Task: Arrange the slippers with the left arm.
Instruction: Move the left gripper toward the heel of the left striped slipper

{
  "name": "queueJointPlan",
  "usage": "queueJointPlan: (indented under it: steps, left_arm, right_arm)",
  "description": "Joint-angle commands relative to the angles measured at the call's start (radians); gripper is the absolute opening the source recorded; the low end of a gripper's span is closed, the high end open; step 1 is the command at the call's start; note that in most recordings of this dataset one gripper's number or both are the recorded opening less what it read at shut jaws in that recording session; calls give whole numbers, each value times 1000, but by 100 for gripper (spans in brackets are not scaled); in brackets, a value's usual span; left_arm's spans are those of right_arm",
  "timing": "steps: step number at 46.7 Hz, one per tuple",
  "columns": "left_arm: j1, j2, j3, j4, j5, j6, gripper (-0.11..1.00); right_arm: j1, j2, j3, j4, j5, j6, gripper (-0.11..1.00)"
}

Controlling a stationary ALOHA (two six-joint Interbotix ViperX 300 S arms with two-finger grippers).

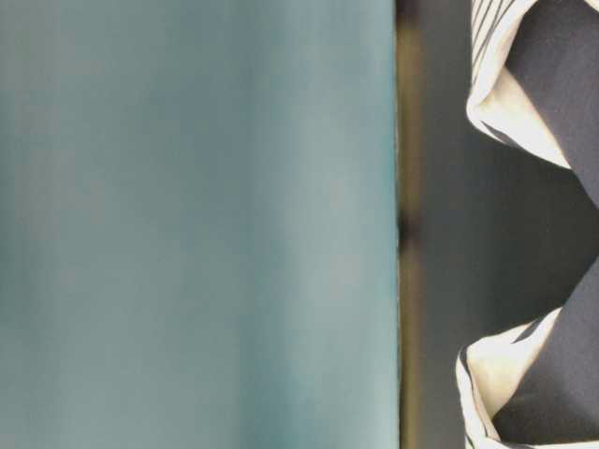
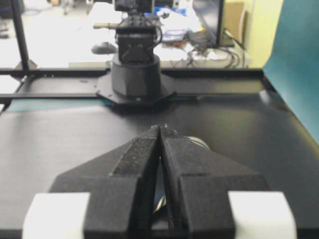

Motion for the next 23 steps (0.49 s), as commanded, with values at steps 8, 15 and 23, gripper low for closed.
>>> queueJointPlan:
  steps: [8,15,23]
  left_arm:
    - [-17,112,-107,41,201,-107,0]
    - [15,186,-169,41,327,-126,0]
    - [66,319,-253,41,476,-255,0]
  right_arm:
    - [3,2,-15,2,63,0,1]
    - [6,2,-11,5,123,6,1]
    - [14,-3,-11,6,129,15,1]
